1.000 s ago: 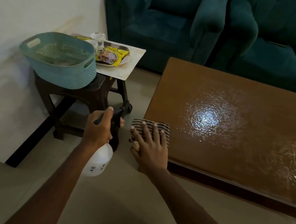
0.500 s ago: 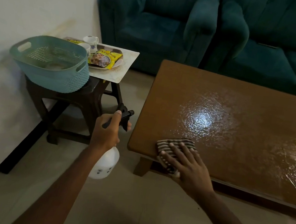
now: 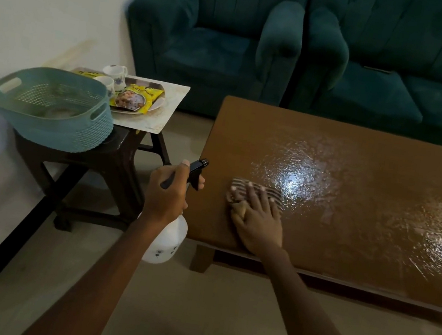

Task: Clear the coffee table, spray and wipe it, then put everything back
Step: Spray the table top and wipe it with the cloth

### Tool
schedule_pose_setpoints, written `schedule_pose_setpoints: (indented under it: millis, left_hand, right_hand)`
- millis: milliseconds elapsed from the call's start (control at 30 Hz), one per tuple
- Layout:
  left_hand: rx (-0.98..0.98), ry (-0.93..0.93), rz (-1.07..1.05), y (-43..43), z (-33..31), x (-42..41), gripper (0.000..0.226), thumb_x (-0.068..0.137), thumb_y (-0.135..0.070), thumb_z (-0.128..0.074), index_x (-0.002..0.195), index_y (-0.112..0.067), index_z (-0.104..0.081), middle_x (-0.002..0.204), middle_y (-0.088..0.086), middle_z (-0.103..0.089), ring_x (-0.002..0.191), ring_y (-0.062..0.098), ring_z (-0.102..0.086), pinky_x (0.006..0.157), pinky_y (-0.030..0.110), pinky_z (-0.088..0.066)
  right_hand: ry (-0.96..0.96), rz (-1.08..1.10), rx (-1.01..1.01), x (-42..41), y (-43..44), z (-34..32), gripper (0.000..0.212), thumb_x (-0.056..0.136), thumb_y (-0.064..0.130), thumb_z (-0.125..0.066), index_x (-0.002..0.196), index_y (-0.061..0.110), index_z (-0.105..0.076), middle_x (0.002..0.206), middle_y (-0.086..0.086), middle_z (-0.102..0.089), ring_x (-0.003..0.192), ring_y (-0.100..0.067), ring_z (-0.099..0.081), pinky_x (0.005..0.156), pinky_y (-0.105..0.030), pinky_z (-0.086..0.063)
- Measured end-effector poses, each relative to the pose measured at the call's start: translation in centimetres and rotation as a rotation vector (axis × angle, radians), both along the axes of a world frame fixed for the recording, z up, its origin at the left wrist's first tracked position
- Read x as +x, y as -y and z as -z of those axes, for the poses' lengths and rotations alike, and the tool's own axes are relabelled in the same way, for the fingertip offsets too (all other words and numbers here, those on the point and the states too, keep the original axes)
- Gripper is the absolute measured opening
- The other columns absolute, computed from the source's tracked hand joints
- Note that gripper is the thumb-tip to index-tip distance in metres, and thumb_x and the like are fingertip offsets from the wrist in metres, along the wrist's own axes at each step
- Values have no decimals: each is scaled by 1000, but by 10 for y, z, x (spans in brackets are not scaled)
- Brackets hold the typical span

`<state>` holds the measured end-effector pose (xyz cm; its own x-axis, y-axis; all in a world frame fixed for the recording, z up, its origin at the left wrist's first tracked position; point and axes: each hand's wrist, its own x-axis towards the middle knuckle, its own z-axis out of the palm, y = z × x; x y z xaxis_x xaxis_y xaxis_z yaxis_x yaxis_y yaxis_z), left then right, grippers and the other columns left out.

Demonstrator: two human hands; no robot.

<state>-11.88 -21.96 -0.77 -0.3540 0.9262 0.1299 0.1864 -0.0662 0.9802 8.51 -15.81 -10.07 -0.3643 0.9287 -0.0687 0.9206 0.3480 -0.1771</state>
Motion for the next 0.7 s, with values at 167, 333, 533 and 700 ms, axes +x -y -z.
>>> schedule_pose_setpoints:
  millis: [167, 333, 533, 700]
  left_hand:
    - [-9, -33, 9, -7, -6, 2, 55, 98, -41, -33, 78, -7, -71, 78, 9, -73, 35, 16, -45, 37, 21, -34]
    - [48, -7, -11, -19, -17, 2, 52, 104, -33, -34, 82, -1, -69, 79, 13, -71, 38, 8, -46, 37, 21, -34]
    - [174, 2, -91, -37, -22, 22, 49, 103, -35, -35, 73, -14, -68, 74, 10, -71, 34, 8, -46, 36, 19, -35]
    - [234, -36, -128, -56, -13, 38, 52, 103, -39, -36, 75, -9, -69, 73, 12, -71, 40, 16, -50, 46, 26, -38]
  right_hand:
    - [0, -348, 16, 38, 30, 0, 58, 93, 57, -21, 149, 57, -5, 161, 22, 8, 149, -6, 16, 119, -29, 8]
    - [-14, -71, -6, 84, 15, -2, 55, 98, 53, -27, 146, 61, -1, 161, 25, 7, 148, -4, 17, 119, -33, 3]
    - [-32, 160, -23, 46, -5, 4, 58, 99, 57, -22, 152, 53, 1, 164, 13, 8, 151, -18, 14, 121, -42, 3]
    - [-26, 68, -20, 30, -21, 3, 60, 94, 61, -12, 152, 53, -2, 165, 11, 6, 151, -18, 15, 120, -41, 5]
